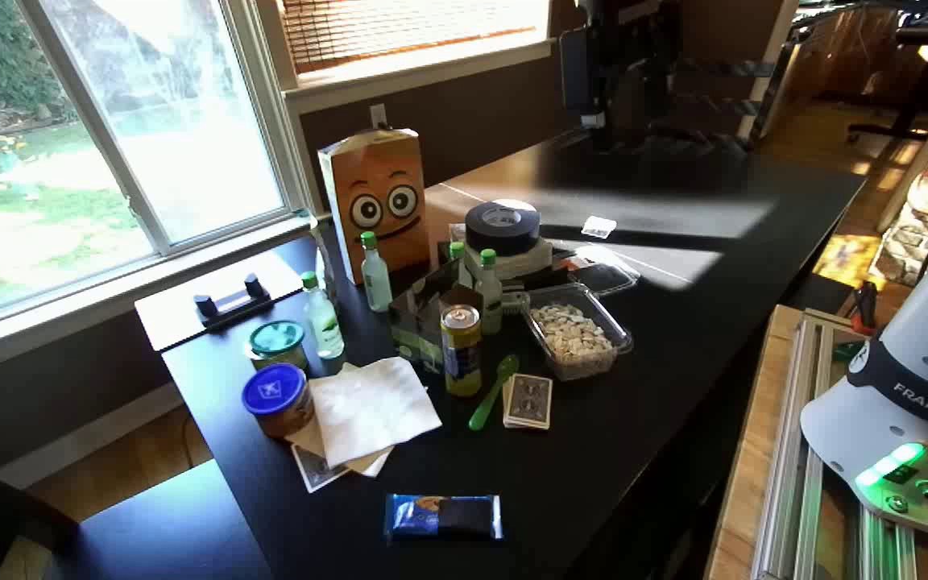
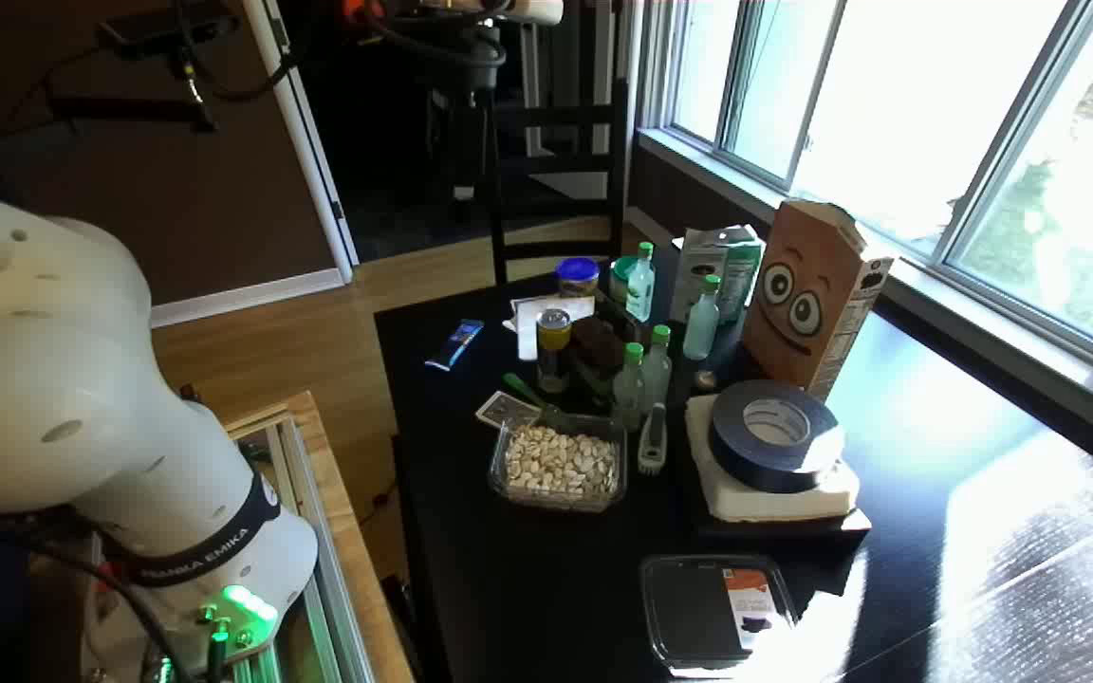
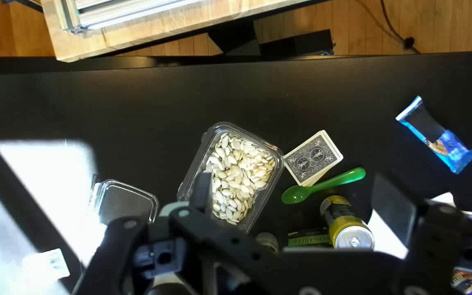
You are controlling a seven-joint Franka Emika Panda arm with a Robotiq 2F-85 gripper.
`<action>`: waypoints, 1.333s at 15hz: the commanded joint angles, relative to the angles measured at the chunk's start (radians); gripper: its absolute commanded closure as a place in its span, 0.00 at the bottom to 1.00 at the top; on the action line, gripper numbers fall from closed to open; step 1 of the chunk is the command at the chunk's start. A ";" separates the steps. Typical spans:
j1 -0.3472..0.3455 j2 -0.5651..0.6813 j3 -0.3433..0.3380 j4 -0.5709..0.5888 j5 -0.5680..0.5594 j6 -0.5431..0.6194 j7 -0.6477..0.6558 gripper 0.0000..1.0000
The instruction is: Put the tape on the table
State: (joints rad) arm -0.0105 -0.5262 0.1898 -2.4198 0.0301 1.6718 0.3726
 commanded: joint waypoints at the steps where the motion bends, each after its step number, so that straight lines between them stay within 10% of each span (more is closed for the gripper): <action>1: 0.014 0.002 -0.012 0.001 -0.005 -0.001 0.005 0.00; 14: -0.182 0.457 -0.119 0.094 -0.140 0.726 0.428 0.00; 20: -0.166 0.666 -0.278 0.266 -0.291 0.667 0.694 0.00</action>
State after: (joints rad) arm -0.2087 0.0428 -0.0352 -2.2648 -0.2076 2.4207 0.9309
